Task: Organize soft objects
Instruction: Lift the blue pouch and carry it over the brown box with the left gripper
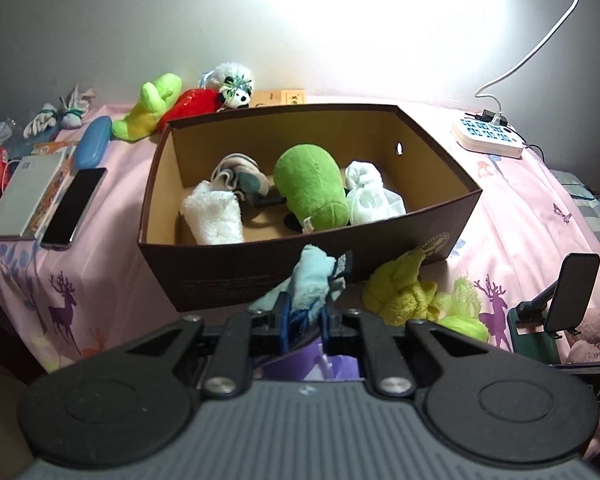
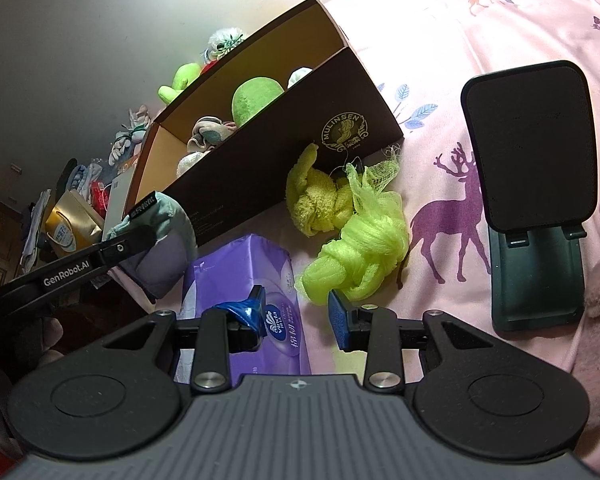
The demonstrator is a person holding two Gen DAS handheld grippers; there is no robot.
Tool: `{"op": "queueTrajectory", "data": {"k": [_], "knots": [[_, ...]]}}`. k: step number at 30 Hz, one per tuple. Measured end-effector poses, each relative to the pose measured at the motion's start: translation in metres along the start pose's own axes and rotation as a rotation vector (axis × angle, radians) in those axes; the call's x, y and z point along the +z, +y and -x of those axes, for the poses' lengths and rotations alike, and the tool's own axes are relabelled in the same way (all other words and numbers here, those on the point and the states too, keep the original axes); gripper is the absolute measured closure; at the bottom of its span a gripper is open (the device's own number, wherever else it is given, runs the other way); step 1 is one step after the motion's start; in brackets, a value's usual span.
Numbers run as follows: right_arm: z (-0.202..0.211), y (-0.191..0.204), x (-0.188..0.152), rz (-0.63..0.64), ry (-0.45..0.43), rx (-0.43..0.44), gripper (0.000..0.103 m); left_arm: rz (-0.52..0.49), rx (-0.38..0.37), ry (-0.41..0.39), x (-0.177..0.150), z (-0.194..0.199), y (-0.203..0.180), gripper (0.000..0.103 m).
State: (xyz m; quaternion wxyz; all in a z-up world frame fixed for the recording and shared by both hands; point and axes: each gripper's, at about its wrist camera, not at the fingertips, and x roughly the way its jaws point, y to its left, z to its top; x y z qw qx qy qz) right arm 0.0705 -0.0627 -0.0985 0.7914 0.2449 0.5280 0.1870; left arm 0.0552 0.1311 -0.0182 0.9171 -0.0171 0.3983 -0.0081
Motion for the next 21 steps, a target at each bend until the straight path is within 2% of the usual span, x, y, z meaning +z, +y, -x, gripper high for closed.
{"op": "queueTrajectory", "data": {"k": [15,21], "knots": [[0.005,0.006,-0.003,0.011,-0.015,0.020,0.086,0.036,-0.013,-0.084,0.010,0.048,0.003,0.093],[0.010,0.001,-0.003,-0.005,-0.031,0.022,0.086,0.067,-0.070,-0.101,0.015,0.055,0.008,0.094]]}}
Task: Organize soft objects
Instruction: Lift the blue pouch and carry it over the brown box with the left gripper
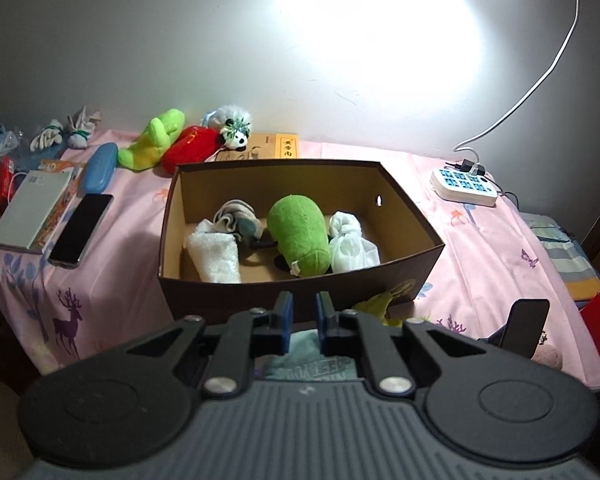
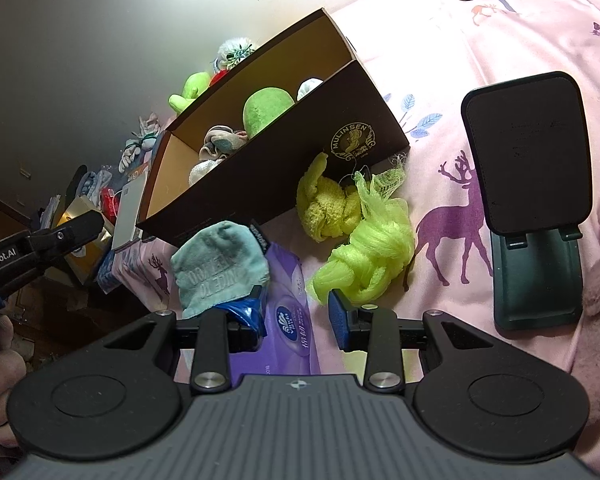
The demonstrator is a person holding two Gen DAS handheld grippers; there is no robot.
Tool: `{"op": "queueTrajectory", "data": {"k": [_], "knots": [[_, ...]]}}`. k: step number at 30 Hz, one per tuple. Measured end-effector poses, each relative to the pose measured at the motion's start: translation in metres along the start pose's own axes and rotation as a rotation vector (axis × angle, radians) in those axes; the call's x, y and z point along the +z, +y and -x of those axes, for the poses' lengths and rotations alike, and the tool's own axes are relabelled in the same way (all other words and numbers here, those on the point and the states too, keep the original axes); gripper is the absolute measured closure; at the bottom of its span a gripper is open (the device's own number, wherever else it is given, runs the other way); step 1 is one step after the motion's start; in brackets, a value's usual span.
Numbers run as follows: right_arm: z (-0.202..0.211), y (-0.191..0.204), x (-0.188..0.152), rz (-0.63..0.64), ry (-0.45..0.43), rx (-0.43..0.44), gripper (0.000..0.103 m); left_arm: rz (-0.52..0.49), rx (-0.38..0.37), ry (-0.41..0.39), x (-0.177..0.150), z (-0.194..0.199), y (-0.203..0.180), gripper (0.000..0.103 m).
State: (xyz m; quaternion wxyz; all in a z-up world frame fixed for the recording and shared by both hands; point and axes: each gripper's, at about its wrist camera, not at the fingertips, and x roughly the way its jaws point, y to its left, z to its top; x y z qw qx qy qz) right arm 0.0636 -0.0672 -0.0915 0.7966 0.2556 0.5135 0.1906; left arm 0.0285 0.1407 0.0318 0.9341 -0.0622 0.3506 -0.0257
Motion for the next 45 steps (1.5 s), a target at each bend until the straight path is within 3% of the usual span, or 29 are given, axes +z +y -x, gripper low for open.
{"op": "queueTrajectory", "data": {"k": [3,8,10,11,12,17,24,28,29,30,33,36,41,45], "knots": [[0.002,-0.003,0.000,-0.010,-0.006,-0.002,0.086,0.002,-0.002,-0.015,0.003,0.002,0.000,0.094],[0.007,-0.007,0.000,-0.025,-0.020,-0.003,0.086,-0.095,0.007,-0.013,-0.008,-0.001,-0.004,0.091],[0.008,-0.010,0.000,-0.036,-0.019,-0.006,0.086,-0.137,-0.015,-0.009,-0.018,-0.004,-0.003,0.070],[0.008,-0.011,-0.001,-0.040,-0.017,-0.008,0.086,-0.150,-0.023,-0.008,-0.023,-0.006,-0.002,0.039],[0.008,-0.013,-0.001,-0.045,-0.016,-0.009,0.086,-0.159,-0.036,-0.015,-0.029,-0.008,0.000,0.036],[0.008,-0.017,-0.002,-0.059,-0.012,-0.010,0.086,-0.157,-0.073,0.053,-0.050,-0.029,0.013,0.033],[0.002,-0.017,-0.005,-0.062,0.013,-0.011,0.086,0.004,-0.110,0.126,-0.066,-0.066,0.042,0.031],[-0.001,-0.016,-0.005,-0.054,0.026,-0.013,0.086,0.052,-0.060,0.121,-0.062,-0.081,0.045,0.031],[-0.001,-0.016,-0.005,-0.054,0.027,-0.014,0.086,0.055,-0.053,0.123,-0.062,-0.083,0.045,0.034],[-0.001,-0.016,-0.005,-0.056,0.026,-0.015,0.086,0.054,-0.053,0.126,-0.062,-0.084,0.044,0.049],[0.000,-0.019,-0.005,-0.063,0.020,-0.024,0.086,0.057,-0.047,0.143,-0.061,-0.087,0.042,0.081],[-0.001,-0.020,-0.004,-0.066,0.020,-0.026,0.086,0.054,-0.037,0.116,-0.058,-0.082,0.039,0.098],[-0.002,-0.019,-0.002,-0.063,0.017,-0.025,0.086,-0.002,-0.038,0.049,-0.050,-0.063,0.024,0.100],[-0.004,-0.019,-0.001,-0.064,0.019,-0.024,0.086,0.001,-0.083,-0.011,-0.036,-0.042,0.017,0.100]]}}
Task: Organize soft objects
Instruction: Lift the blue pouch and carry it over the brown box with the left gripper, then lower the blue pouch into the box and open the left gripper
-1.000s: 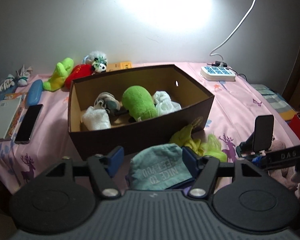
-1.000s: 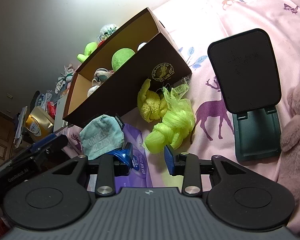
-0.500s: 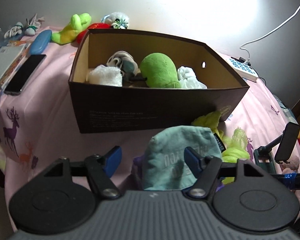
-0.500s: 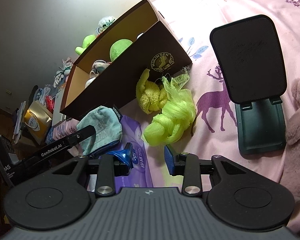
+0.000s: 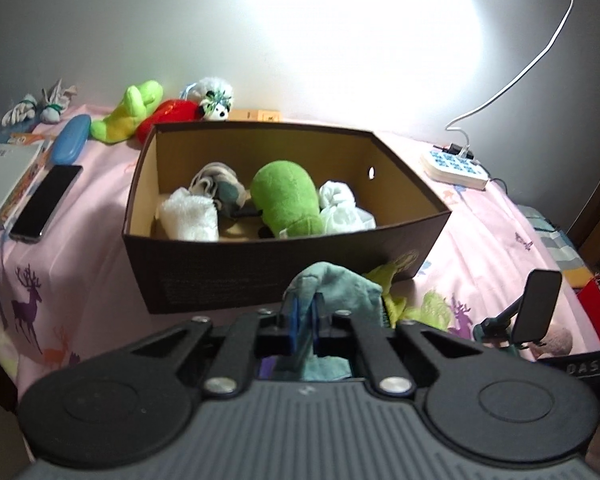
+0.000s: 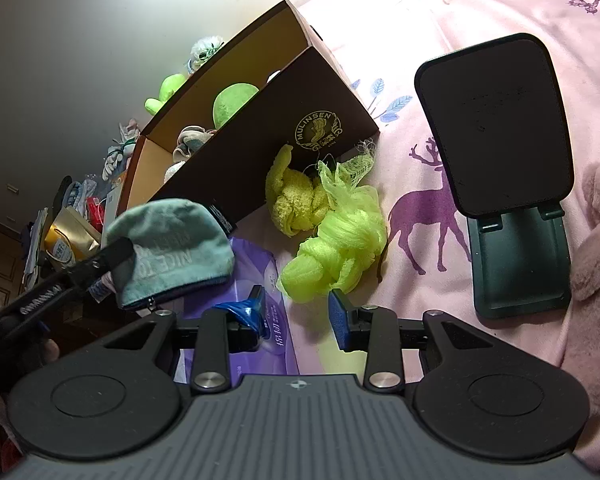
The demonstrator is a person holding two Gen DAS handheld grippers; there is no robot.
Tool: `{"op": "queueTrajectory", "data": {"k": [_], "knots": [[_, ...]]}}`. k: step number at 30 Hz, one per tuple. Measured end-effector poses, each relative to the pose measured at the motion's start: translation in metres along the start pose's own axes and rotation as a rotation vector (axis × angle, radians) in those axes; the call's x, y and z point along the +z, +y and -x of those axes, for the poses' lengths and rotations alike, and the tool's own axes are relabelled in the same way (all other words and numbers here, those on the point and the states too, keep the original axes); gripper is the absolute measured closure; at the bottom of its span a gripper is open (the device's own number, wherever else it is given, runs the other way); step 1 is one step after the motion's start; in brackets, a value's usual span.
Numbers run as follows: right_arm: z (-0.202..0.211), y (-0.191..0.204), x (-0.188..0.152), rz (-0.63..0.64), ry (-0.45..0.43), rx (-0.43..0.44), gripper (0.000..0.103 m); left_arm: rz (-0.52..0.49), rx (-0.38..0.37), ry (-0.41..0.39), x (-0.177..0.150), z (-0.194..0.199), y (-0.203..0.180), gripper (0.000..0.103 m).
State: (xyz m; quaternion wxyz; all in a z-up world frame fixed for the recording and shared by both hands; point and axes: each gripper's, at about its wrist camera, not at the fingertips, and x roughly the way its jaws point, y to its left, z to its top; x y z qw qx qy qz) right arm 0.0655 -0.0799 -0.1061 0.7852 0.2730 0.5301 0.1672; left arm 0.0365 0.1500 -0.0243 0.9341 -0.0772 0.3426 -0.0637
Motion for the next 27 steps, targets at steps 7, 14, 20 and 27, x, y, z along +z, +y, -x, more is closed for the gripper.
{"op": "queueTrajectory", "data": {"k": [7,14,20,27], "knots": [[-0.001,-0.002,0.004,-0.005,-0.006,0.002,0.086,-0.010,-0.074,-0.117,0.036,0.033,-0.007,0.100],[0.003,-0.007,0.006,-0.017,-0.019,-0.001,0.086,-0.036,-0.005,-0.187,0.070,0.027,-0.001,0.100],[0.006,-0.013,0.007,-0.041,-0.032,-0.014,0.086,-0.038,0.046,-0.195,0.088,-0.002,0.010,0.100],[0.010,-0.023,0.007,-0.075,-0.049,-0.033,0.086,-0.003,0.107,-0.092,0.090,-0.057,0.026,0.100]]}}
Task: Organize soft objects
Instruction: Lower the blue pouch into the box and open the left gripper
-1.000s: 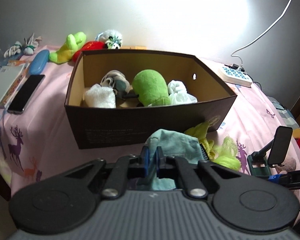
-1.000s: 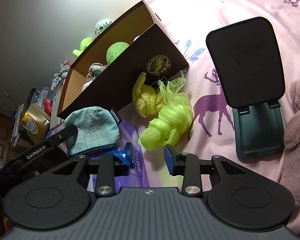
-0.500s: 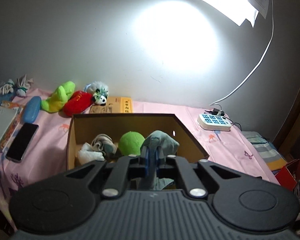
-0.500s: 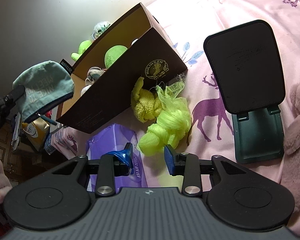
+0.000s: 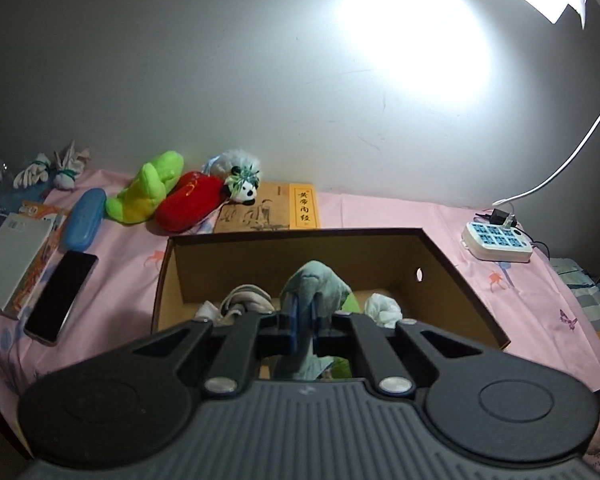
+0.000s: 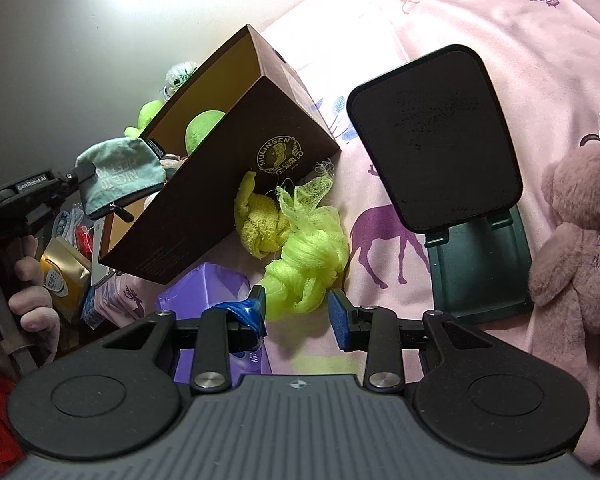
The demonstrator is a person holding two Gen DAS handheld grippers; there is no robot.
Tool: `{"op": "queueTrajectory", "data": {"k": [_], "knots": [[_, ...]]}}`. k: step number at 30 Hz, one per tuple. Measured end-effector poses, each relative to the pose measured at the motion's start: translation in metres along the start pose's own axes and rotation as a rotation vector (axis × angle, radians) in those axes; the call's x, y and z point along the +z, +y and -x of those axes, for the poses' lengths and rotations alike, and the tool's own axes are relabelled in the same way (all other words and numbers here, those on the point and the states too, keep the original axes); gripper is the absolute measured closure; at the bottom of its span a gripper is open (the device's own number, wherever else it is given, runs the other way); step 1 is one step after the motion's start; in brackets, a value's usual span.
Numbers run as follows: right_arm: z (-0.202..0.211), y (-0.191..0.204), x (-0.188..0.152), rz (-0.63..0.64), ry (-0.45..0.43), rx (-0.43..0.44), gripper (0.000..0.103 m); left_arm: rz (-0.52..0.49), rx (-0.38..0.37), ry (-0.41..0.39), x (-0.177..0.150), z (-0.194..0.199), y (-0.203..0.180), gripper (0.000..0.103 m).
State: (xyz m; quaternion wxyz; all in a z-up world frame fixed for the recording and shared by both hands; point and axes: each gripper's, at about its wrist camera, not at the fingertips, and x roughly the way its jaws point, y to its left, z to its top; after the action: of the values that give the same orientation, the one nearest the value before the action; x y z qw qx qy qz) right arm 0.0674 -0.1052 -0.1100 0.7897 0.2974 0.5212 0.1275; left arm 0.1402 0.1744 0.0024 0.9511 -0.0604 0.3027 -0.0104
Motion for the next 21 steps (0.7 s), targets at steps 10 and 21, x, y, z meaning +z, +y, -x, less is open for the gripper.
{"op": "queueTrajectory", "data": {"k": [10,21], "knots": [[-0.001,-0.004,0.001,-0.022,-0.002,-0.016,0.086,0.018,0.036,0.120,-0.016,-0.051,0.003,0.100],[-0.008,-0.001,0.003,-0.017,0.009,-0.019,0.086,0.019,0.072,0.242,-0.030,-0.077,0.004,0.095]]}}
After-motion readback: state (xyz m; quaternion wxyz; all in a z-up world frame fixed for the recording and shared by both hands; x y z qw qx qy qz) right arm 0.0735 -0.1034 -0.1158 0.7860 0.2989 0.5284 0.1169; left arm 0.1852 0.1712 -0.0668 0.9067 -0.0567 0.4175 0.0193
